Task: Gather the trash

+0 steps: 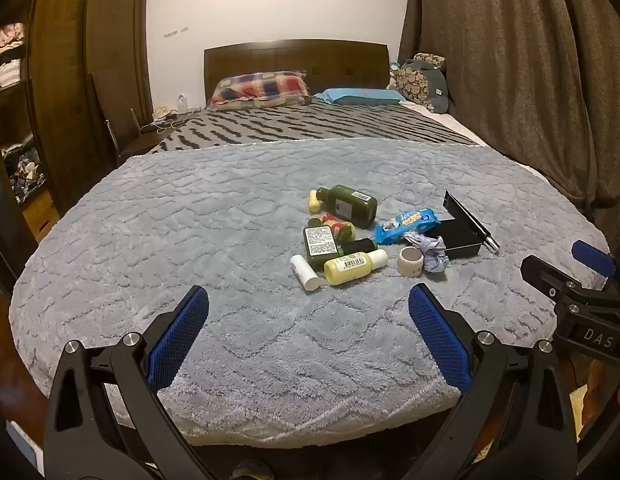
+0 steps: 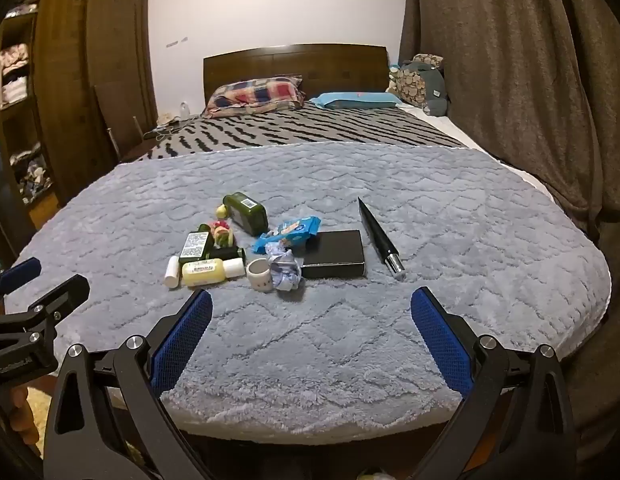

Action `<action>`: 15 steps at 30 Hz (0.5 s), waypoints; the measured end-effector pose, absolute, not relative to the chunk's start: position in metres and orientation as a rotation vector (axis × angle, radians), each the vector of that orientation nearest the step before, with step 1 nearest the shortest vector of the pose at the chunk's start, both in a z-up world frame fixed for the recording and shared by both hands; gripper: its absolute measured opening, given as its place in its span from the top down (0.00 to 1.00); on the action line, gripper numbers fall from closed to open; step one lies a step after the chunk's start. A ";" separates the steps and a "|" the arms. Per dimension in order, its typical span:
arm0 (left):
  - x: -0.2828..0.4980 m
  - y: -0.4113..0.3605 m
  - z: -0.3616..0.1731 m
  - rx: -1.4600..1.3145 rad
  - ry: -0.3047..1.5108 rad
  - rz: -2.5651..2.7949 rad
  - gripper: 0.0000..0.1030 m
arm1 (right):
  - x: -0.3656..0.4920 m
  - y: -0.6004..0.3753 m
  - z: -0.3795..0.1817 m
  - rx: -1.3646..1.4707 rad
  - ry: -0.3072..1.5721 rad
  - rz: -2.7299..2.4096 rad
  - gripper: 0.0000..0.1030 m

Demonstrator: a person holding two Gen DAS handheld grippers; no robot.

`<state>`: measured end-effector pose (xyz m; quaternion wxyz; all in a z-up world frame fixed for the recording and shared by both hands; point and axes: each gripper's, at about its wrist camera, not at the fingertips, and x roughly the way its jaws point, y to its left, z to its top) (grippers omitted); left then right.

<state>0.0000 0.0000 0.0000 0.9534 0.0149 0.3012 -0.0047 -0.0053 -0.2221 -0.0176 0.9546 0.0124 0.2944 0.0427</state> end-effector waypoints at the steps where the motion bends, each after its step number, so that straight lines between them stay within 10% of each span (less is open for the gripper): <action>1: 0.000 0.000 0.000 0.030 0.613 -0.010 0.08 | -0.005 -0.222 -0.018 0.026 0.599 0.088 0.03; 15: -0.001 0.001 0.001 0.028 0.608 -0.011 0.08 | -0.006 -0.223 -0.018 0.027 0.602 0.091 0.03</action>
